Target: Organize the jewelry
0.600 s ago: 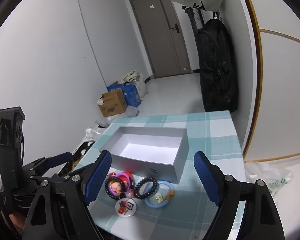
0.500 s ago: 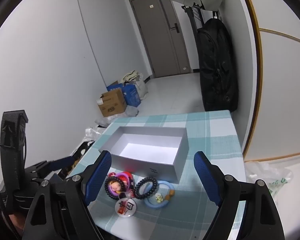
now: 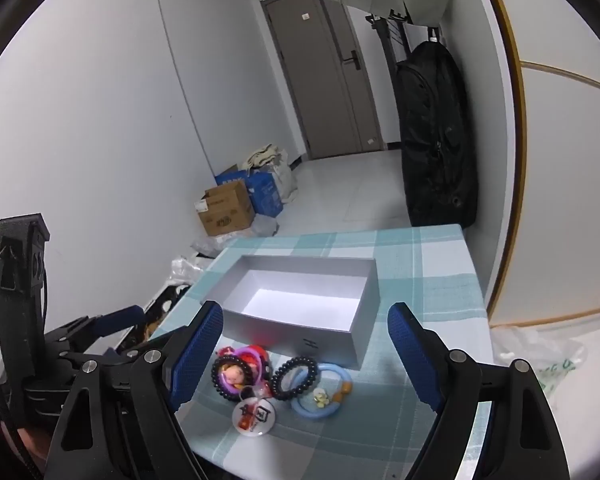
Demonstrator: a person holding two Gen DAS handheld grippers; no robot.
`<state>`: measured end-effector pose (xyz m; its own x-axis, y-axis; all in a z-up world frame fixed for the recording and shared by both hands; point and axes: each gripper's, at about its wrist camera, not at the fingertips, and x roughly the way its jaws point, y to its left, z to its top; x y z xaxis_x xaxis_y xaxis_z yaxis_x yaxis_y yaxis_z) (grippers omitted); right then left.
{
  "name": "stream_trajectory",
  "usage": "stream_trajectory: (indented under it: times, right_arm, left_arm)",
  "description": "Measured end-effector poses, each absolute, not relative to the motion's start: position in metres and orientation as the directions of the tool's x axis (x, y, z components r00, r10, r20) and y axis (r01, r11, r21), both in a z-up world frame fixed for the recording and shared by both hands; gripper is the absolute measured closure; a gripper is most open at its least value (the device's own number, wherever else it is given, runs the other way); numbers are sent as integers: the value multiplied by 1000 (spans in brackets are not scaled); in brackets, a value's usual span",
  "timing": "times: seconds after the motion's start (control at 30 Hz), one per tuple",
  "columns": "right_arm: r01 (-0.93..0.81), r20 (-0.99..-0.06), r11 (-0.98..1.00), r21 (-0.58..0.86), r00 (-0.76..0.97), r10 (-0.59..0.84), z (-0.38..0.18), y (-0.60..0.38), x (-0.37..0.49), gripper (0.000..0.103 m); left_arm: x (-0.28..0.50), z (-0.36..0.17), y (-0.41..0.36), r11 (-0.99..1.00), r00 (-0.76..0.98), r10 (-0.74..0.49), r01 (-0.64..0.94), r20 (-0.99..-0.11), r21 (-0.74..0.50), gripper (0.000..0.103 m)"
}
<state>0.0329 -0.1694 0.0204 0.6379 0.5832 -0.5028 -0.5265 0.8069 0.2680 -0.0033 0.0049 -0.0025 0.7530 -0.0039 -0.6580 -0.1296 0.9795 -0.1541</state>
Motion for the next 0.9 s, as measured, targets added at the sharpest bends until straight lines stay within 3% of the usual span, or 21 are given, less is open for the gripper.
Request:
stream_trajectory:
  times: [0.9]
  right_arm:
    - [-505,-518,807,307,623,586,21,-174,34,18]
  left_arm:
    - [-5,-5,7,978,750,12,-145,-661,-147,1]
